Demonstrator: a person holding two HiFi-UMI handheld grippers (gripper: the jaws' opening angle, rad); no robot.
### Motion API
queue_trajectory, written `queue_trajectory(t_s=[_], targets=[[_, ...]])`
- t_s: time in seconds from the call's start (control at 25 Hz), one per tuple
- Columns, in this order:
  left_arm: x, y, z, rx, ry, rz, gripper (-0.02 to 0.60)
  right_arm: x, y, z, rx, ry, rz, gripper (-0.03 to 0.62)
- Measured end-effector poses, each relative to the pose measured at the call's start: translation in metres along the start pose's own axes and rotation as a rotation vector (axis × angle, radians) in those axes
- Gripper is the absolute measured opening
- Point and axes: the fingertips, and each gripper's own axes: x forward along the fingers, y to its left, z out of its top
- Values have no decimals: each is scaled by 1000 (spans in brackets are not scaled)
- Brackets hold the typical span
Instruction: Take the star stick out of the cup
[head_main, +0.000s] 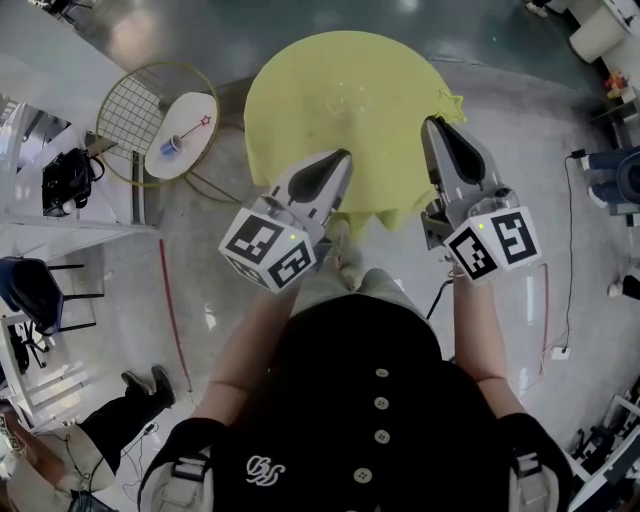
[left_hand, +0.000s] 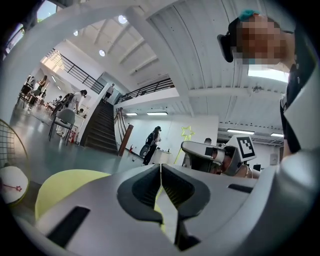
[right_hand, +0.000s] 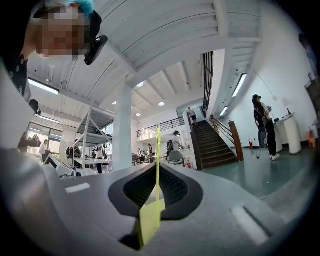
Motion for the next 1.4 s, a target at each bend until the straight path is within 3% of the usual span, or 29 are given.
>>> queue_trajectory(t_s=[0.28,0.6,1.4], targets=[[-9,-11,-2,0,-13,6,18,-24,16,1,37,0,28,17],[-21,-23,-9,-31,-14,-22,18,-40,21,-24,112,32,20,17],[-21,-23,-24,-86,5,-27,18,-45,24,-45,127,99,40,17]])
